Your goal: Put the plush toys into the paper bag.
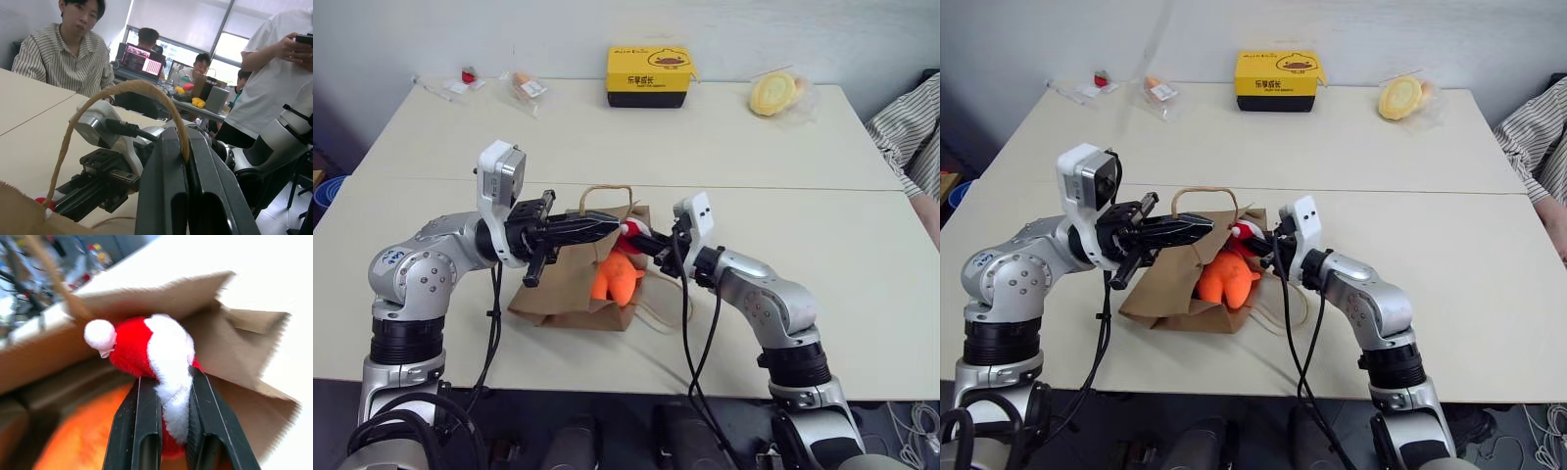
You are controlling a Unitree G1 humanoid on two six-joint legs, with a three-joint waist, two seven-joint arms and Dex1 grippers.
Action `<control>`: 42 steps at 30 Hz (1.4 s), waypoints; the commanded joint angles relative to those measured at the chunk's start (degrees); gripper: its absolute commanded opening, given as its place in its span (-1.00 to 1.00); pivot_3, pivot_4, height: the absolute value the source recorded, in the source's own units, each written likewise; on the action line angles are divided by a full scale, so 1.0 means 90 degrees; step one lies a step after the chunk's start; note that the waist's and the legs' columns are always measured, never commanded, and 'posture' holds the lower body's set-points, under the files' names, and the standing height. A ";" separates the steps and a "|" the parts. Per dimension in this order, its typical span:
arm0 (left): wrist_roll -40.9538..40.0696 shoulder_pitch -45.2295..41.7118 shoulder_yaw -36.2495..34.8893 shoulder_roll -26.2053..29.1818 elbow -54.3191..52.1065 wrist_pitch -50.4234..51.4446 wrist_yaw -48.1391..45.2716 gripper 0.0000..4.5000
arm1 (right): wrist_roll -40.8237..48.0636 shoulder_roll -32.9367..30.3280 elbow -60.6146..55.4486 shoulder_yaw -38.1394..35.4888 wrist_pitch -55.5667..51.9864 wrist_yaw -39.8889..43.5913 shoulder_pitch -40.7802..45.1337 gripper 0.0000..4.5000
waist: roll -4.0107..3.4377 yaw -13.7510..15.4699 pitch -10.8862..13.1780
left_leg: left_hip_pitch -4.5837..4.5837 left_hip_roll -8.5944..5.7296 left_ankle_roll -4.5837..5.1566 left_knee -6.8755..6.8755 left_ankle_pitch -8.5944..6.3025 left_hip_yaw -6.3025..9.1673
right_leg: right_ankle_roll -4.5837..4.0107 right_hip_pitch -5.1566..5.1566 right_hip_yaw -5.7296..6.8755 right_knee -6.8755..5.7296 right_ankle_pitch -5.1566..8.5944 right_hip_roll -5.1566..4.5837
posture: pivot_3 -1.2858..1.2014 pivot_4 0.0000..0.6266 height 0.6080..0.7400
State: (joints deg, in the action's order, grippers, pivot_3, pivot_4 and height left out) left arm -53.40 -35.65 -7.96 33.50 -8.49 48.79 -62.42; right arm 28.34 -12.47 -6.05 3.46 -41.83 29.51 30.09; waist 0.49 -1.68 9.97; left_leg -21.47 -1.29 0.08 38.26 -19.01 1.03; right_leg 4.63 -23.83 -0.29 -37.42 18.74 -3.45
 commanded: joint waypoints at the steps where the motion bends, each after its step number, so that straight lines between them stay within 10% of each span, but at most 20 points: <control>1: -0.0054 -0.0061 -0.0027 0.0029 -0.0094 -0.0097 -0.0074 -1.00 | -0.0233 0.0093 0.0099 0.0063 0.0343 -0.0098 0.0025 -0.92 | 0.0000 -0.0001 0.0000 | 0.0000 0.0000 0.0000 0.0000 0.0000 0.0000 | 0.0000 0.0000 0.0000 0.0000 0.0000 0.0000 | 0.03 -0.52 1.00; 23: 0.0368 0.0163 0.0111 0.0125 0.0264 -0.0440 -0.0333 -1.00 | -0.1309 0.0688 0.1908 0.1450 0.2026 0.1668 0.0840 -0.92 | 0.0000 -0.0026 0.0000 | 0.0000 0.0000 0.0000 0.0000 0.0000 -0.0001 | 0.0000 -0.0003 0.0004 -0.0001 0.0000 0.0000 | 0.03 -0.52 1.00; 35: 0.0348 0.0422 0.0004 0.0177 0.0015 -0.0477 -0.0238 -1.00 | -0.0698 -0.0353 0.0848 0.0799 0.1196 0.2516 0.0551 0.95 | 0.0000 0.0009 0.0000 | 0.0000 0.0000 0.0000 0.0002 0.0000 0.0004 | 0.0000 -0.0001 0.0005 0.0000 0.0000 -0.0003 | 0.03 -0.52 1.00; 42: 0.0317 0.0468 -0.0016 0.0243 -0.0096 -0.0473 -0.0247 -1.00 | 0.0366 -0.1514 0.0129 -0.0121 0.0236 0.3199 0.0087 0.99 | 0.0001 0.0012 0.0000 | -0.0001 0.0000 0.0001 -0.0002 -0.0001 0.0001 | 0.0000 0.0000 0.0004 0.0005 0.0000 -0.0003 | 0.03 -0.52 1.00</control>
State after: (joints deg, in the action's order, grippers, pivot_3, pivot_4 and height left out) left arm -49.68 -31.00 -6.75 34.85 -6.93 45.26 -64.46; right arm 28.63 -24.78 -1.98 4.54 -37.80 56.50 31.33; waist 0.49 -1.57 9.97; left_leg -21.48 -1.29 0.09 38.23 -19.02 1.04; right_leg 4.63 -23.82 -0.26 -37.35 18.74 -3.48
